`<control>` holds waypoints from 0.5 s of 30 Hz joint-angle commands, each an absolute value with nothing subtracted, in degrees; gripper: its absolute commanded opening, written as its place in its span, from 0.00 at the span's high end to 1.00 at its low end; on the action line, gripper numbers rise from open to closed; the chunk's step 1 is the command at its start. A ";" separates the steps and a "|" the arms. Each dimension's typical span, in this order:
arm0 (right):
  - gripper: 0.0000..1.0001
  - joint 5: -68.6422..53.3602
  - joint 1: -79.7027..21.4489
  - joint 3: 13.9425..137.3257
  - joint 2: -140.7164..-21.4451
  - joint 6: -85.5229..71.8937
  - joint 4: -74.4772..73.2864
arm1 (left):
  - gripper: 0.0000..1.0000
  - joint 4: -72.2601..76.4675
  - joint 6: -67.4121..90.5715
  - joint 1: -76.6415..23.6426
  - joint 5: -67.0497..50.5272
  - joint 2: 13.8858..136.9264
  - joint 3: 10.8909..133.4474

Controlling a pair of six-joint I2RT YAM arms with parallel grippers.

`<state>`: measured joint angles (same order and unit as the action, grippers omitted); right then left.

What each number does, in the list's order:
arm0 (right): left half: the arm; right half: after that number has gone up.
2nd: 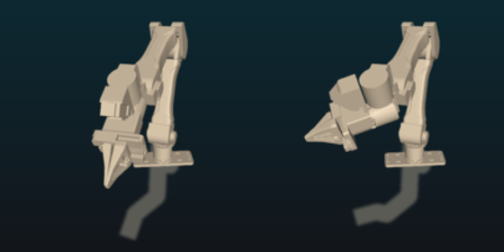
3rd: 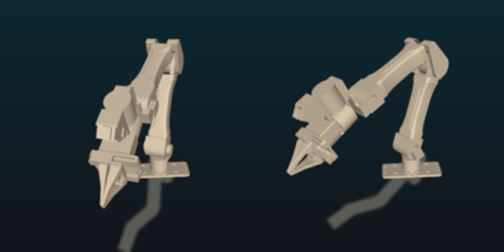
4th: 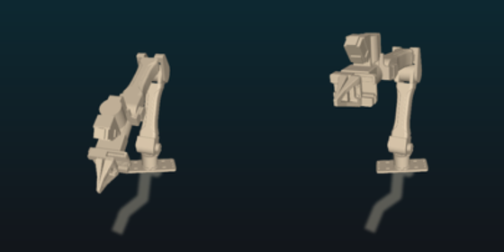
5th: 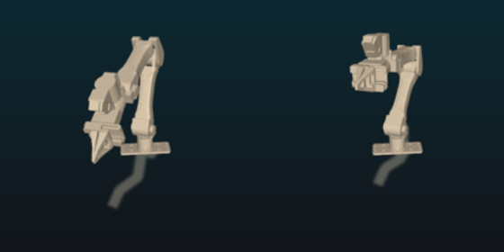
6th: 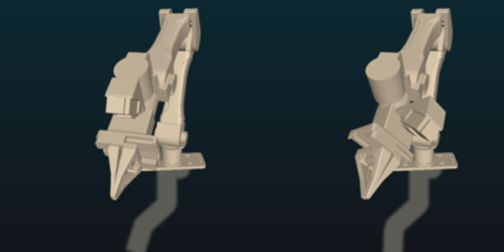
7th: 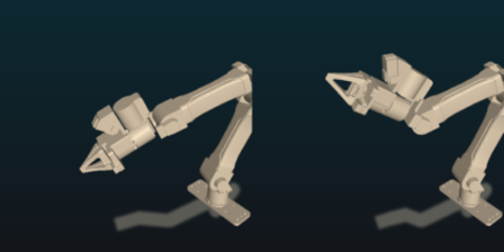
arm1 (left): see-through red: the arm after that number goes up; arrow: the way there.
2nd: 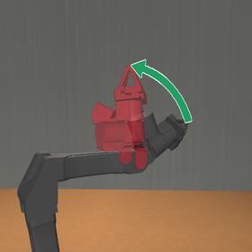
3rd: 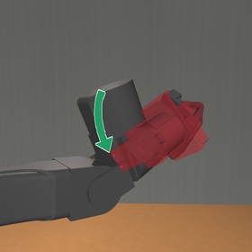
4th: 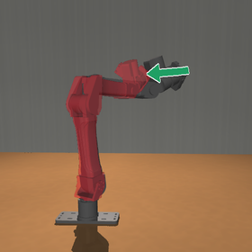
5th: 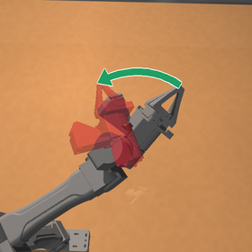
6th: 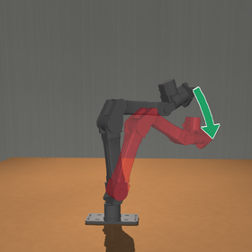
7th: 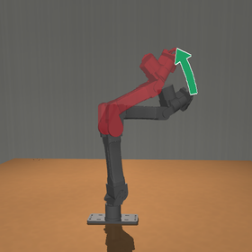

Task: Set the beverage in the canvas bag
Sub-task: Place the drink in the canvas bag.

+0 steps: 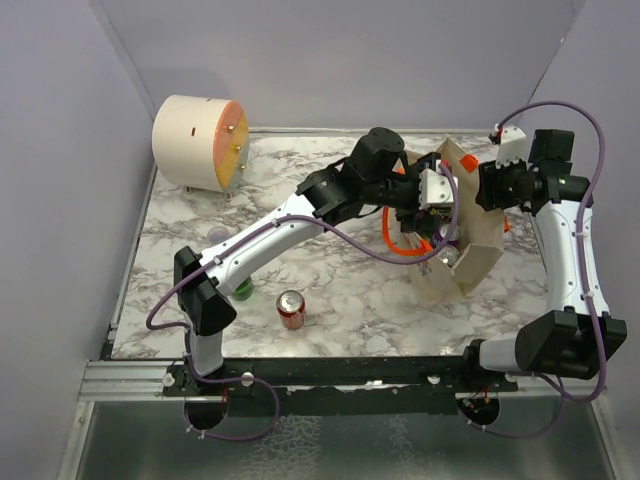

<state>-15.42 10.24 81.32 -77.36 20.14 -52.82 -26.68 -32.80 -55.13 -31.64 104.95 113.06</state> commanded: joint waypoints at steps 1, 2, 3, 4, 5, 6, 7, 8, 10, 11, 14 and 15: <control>0.56 -18.36 10.55 80.56 -78.23 18.32 -52.31 | 0.23 -15.22 -18.61 -54.84 -23.37 109.30 115.36; 0.57 -18.45 10.55 80.62 -78.49 18.10 -52.30 | 0.23 -13.95 -16.45 -54.84 -21.60 110.51 115.98; 0.59 -18.48 10.55 80.65 -78.70 17.97 -52.17 | 0.23 -13.09 -14.69 -54.84 -20.24 111.93 116.83; 0.61 -18.46 10.55 80.59 -78.80 17.86 -51.94 | 0.23 -12.51 -13.28 -54.84 -19.02 113.24 117.93; 0.62 -18.39 10.55 80.46 -78.83 17.73 -51.63 | 0.23 -12.02 -12.20 -54.84 -17.91 114.76 118.87; 0.63 -18.45 10.55 80.39 -78.84 17.63 -51.38 | 0.23 -11.74 -11.11 -54.80 -16.63 116.11 119.86; 0.65 -18.53 10.59 80.37 -78.95 17.47 -51.21 | 0.23 -11.53 -10.41 -54.84 -14.94 117.38 120.76; 0.66 -18.61 10.62 80.34 -78.93 17.37 -51.12 | 0.23 -11.30 -10.02 -54.84 -13.58 118.60 121.49; 0.69 -18.78 10.64 80.17 -79.02 17.01 -51.07 | 0.23 -10.76 -9.92 -54.84 -11.23 120.64 122.89; 0.70 -18.95 10.64 79.91 -79.09 16.84 -51.04 | 0.23 -10.32 -10.19 -54.84 -10.34 121.59 123.39; 0.73 -19.31 10.63 79.26 -78.98 16.06 -50.57 | 0.23 -10.03 -10.35 -54.84 -7.02 124.44 125.47; 0.74 -19.40 10.65 79.15 -78.89 15.89 -50.42 | 0.23 -9.79 -10.30 -54.84 -6.17 125.19 125.89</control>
